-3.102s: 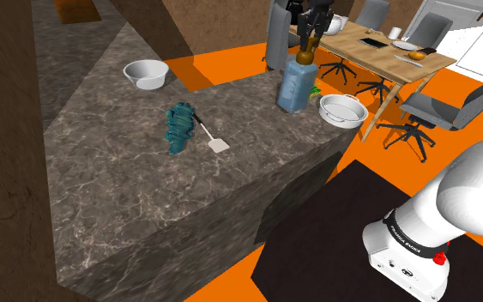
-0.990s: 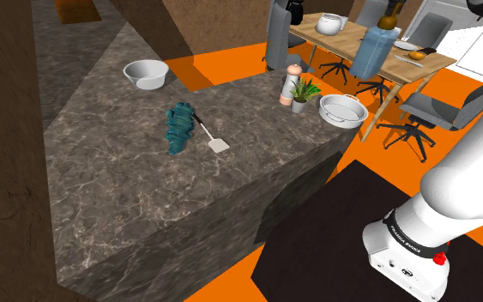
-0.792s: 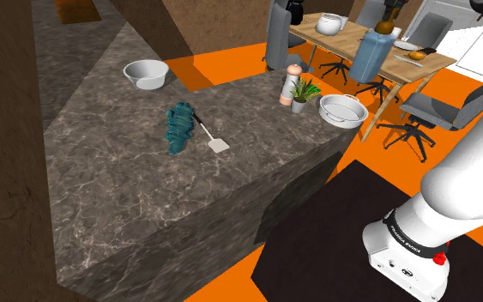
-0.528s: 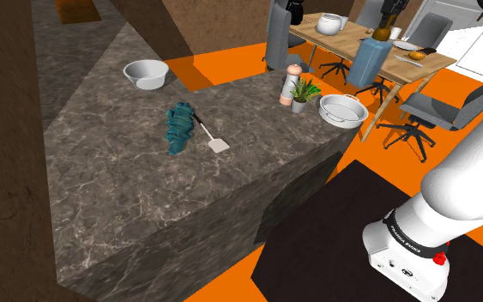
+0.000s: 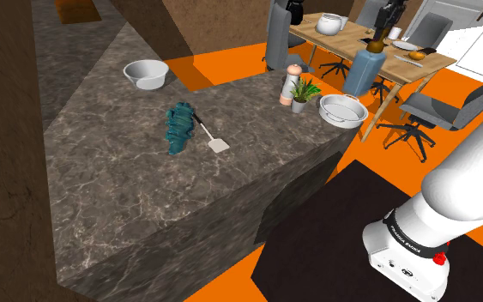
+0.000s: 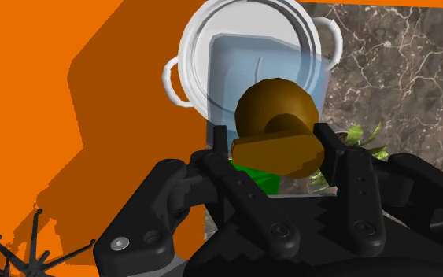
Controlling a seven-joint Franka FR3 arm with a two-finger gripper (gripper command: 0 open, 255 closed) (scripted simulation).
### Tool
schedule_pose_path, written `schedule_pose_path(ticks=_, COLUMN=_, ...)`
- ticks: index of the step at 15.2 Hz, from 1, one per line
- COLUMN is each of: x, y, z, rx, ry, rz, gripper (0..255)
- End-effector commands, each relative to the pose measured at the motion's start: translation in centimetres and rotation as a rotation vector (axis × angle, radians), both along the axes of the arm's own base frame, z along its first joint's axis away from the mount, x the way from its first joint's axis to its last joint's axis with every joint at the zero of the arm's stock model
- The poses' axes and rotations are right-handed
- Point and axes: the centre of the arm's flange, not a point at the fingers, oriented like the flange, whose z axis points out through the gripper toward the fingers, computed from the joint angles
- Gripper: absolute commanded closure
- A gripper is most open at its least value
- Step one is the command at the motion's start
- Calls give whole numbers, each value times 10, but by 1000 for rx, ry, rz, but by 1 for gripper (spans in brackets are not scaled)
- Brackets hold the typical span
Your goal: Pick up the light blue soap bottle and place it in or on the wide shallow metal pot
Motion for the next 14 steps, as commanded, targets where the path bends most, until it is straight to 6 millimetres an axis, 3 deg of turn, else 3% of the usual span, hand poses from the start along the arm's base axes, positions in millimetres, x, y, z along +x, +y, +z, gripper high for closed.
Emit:
schedule_pose_path(ticks=1, x=1, y=0, z=-10, rx=-1, ry=-1, rz=0, gripper=255)
schedule_pose_path(ticks=14, x=1, y=0, z=-74, rx=-1, ry=-1, rz=0, gripper=255)
